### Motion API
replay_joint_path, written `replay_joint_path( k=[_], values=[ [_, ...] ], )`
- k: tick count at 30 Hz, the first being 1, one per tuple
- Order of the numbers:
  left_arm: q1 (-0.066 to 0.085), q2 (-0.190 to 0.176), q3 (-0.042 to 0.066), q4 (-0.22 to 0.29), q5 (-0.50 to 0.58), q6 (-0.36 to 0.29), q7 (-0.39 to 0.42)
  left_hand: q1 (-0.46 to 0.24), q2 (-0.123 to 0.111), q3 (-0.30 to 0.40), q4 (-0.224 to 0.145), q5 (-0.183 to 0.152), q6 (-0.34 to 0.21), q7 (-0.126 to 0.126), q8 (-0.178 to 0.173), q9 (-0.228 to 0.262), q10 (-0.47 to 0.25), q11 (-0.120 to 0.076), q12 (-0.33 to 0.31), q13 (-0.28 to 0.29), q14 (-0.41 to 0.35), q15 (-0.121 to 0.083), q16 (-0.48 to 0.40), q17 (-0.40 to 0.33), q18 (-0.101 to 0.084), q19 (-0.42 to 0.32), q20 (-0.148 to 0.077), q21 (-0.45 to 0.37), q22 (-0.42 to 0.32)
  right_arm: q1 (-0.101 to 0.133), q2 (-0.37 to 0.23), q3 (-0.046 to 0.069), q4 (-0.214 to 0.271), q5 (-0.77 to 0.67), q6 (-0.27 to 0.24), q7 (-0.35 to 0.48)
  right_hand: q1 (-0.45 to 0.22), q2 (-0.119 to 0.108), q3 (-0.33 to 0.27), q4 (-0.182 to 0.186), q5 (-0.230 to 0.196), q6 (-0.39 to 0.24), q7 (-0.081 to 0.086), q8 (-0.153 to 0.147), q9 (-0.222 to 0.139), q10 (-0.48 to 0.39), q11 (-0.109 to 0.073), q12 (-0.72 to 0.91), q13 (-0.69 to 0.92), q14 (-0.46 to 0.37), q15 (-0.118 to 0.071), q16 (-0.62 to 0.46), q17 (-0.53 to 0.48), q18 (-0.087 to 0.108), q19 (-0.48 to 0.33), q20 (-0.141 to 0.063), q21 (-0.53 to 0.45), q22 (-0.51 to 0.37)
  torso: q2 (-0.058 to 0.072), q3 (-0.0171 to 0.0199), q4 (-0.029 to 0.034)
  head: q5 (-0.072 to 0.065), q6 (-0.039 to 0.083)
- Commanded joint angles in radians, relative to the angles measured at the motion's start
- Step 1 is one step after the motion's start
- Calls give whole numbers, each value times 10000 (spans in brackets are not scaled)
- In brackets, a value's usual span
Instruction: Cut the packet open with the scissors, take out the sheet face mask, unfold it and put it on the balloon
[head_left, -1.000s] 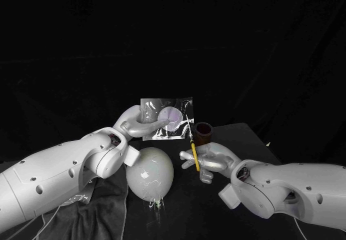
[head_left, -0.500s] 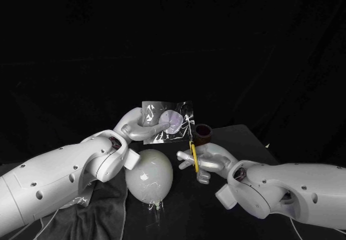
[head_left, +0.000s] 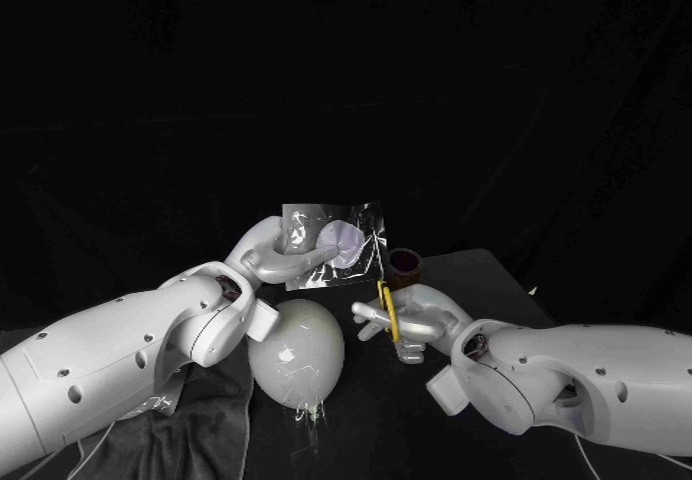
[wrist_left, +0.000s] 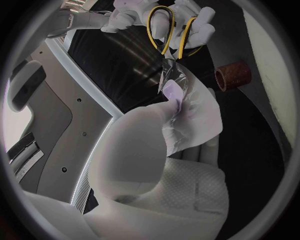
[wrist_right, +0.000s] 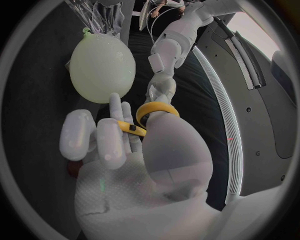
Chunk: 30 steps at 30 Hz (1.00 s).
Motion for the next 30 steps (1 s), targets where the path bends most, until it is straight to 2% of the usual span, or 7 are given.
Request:
replay_joint_path(
  k=[1,9,13,17,19,23,30],
  values=[
    [-24,16,-13,54,30,17,155,-27,100,38,-33,64,76,28,28,1107,52,-3,39,-3,-16,-88,-68,17,118,-78,-5,-13,-12,22,8,35,-7,29,-65,273,184,353,-130,10,-50,246,-96,71,46,1380,-906,55,107,142,-153,206,348,-152,147,-109,243,1359,-2,-3,-9,-14,-3],
    [-27,4,-13,53,42,-104,209,-27,100,38,-33,64,76,28,28,1107,52,-3,39,-3,-16,-88,-68,17,118,-78,-5,-13,-12,22,-14,36,6,-23,-7,227,541,704,-277,-32,-39,406,-174,85,80,1588,-1002,22,242,286,-228,404,696,-196,259,-200,442,1447,-1,2,-4,-34,-13],
    [-27,2,-13,59,41,-123,222,-27,100,38,-33,64,76,28,28,1107,52,-3,39,-3,-16,-88,-68,17,118,-78,-5,-13,-12,22,-11,36,30,-29,-54,266,561,637,-412,-29,-41,369,-156,47,73,1545,-984,-37,254,220,-223,270,473,-177,208,-207,350,1415,-1,4,0,-38,-3],
    [-27,-3,-13,69,41,-124,224,-43,99,53,-55,63,78,28,31,1117,53,-2,38,-3,-15,-88,-73,24,118,-81,-4,-11,-12,21,2,36,53,13,-138,361,430,261,-933,14,-42,-149,101,-288,-31,826,-751,-542,123,51,-49,9,91,-121,-1,-130,-2,1289,-3,9,-5,-38,26],
    [-27,-5,-13,72,40,-123,223,-43,99,53,-55,63,78,28,31,1117,53,-2,38,-3,-15,-88,-73,24,118,-81,-4,-11,-12,21,11,36,72,31,-186,421,365,136,-1192,12,-50,-668,391,-593,-126,138,-510,-962,-46,-125,192,-204,-222,-76,-250,30,-403,1142,-4,7,-9,-33,39],
    [-27,-9,-12,76,40,-129,230,-43,99,53,-55,63,78,28,31,1117,53,-2,38,-3,-15,-88,-73,24,118,-81,-4,-11,-12,21,24,36,99,45,-218,458,391,92,-1512,-20,-43,-1297,725,-963,-217,-803,-125,-1053,-343,-529,499,-622,-873,72,-777,305,-1220,827,-5,10,-13,-30,52],
    [-27,-10,-13,62,-170,-242,353,-43,99,53,-55,63,78,28,31,1117,53,-2,38,-3,-15,-88,-73,24,118,-81,-4,-11,-12,23,6,47,163,52,-143,358,336,81,-1660,11,-42,-1544,857,-1102,-230,-1217,10,-1049,-541,-838,620,-936,-1377,214,-1152,474,-1819,574,-12,8,-8,-28,58]
  ],
)
